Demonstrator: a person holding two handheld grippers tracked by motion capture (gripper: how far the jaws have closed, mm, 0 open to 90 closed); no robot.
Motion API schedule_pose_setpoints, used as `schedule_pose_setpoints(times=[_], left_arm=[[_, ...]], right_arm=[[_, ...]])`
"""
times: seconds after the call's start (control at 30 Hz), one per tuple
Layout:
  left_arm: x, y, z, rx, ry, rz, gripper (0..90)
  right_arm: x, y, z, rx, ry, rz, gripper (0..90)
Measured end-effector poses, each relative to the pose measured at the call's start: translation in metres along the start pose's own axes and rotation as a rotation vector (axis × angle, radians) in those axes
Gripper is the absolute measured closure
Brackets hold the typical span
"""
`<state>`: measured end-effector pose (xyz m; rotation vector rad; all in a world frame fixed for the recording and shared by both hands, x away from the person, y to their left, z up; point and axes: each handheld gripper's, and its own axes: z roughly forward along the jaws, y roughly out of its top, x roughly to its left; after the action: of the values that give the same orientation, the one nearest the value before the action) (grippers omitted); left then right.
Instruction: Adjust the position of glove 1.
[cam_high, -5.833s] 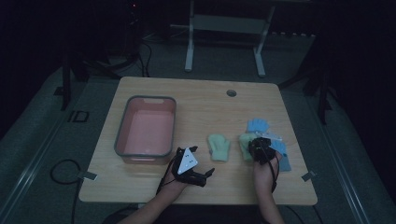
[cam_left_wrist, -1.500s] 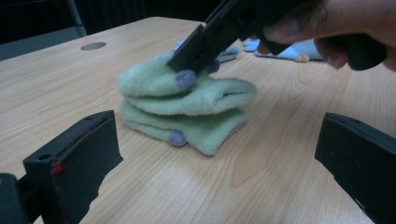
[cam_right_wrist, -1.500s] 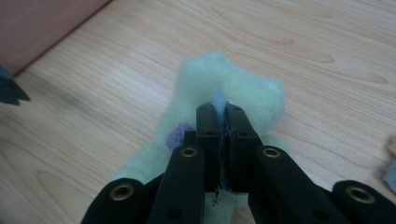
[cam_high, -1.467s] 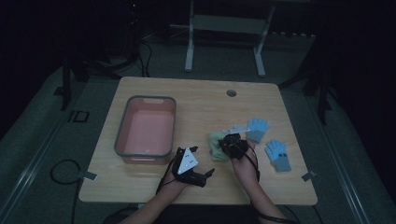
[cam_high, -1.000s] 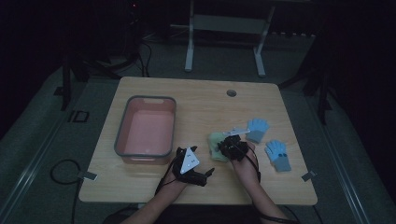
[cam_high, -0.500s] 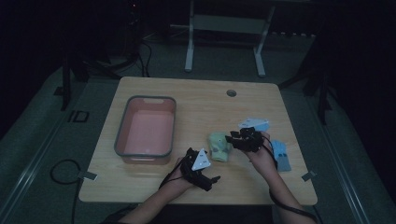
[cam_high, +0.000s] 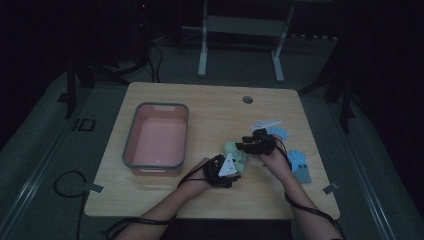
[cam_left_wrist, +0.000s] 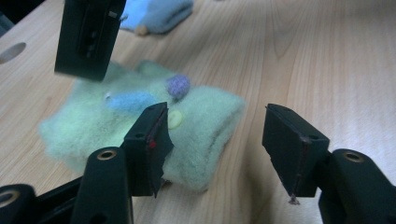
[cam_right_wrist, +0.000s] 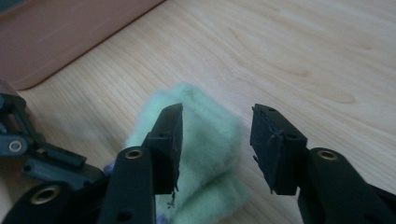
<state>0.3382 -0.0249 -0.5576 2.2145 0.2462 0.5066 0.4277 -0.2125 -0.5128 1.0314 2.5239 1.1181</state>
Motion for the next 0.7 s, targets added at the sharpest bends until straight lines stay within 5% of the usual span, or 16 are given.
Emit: schedule_pose_setpoints(times=[0.2, 0.4, 0.53, 0.7], left_arm=[[0.003, -0.002, 0.009, 0.033, -0.006, -0.001, 41.8], [0.004, -0.005, 0.014, 0.057, 0.027, 0.016, 47.5], [0.008, -0.002, 0.013, 0.066, 0.046, 0.006, 65.7], [0.009, 0.008, 0.008, 0.101, 0.054, 0.027, 72.6]], right_arm=[[-0.007, -0.007, 0.021, 0.09, 0.02, 0.035, 48.7], [-0.013, -0.01, 0.03, 0.146, 0.103, 0.102, 52.0], [-0.013, -0.011, 0.027, 0.127, 0.117, 0.106, 67.6], [-0.008, -0.01, 0.021, 0.087, 0.095, 0.11, 72.6]])
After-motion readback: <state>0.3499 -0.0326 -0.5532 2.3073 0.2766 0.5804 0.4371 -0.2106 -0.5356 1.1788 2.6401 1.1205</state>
